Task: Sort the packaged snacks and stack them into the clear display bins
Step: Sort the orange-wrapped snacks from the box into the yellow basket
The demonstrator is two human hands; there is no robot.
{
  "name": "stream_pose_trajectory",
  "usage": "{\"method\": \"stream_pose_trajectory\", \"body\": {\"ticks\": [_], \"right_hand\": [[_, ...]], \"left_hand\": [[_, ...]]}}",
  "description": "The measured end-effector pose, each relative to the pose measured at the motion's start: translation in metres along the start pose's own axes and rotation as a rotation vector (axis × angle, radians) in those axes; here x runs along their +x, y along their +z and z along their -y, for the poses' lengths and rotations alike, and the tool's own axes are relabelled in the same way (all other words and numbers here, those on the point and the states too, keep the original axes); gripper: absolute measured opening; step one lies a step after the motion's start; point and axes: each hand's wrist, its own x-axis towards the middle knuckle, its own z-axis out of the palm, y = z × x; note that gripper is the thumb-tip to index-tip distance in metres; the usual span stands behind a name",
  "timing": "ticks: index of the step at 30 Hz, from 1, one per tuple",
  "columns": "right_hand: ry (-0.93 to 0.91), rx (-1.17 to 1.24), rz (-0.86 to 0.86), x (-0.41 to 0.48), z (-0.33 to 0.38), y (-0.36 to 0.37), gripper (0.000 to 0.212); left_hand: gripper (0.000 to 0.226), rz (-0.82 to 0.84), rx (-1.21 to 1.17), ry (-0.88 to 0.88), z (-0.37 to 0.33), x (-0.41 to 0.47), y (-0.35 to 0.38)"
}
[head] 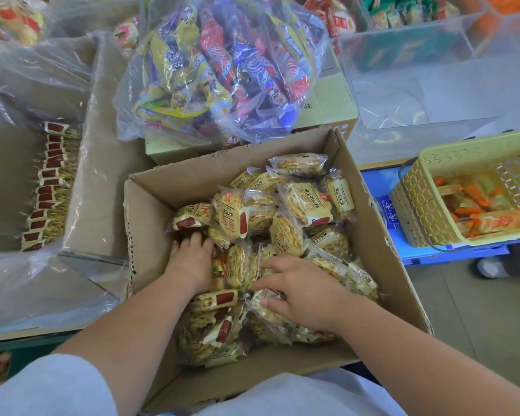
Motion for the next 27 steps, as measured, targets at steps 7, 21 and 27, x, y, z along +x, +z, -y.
{"method": "stream_pose_trajectory", "body": {"ticks": [7, 21, 27], "right_hand": [[-0.004, 0.021, -0.021, 0.004, -0.002, 0.005, 0.045], [-0.009, 0.044, -0.051, 0.007, -0.004, 0.006, 0.047], [-0.011, 0.044, -0.041, 0.006, -0.002, 0.005, 0.049]], "left_hand": [[0.099, 0.111, -0.104, 0.034, -0.002, 0.006, 0.003], [0.072, 0.246, -0.188, 0.074, -0.006, 0.008, -0.002], [0.082, 0.173, -0.158, 0.068, -0.007, 0.0, -0.012]]}}
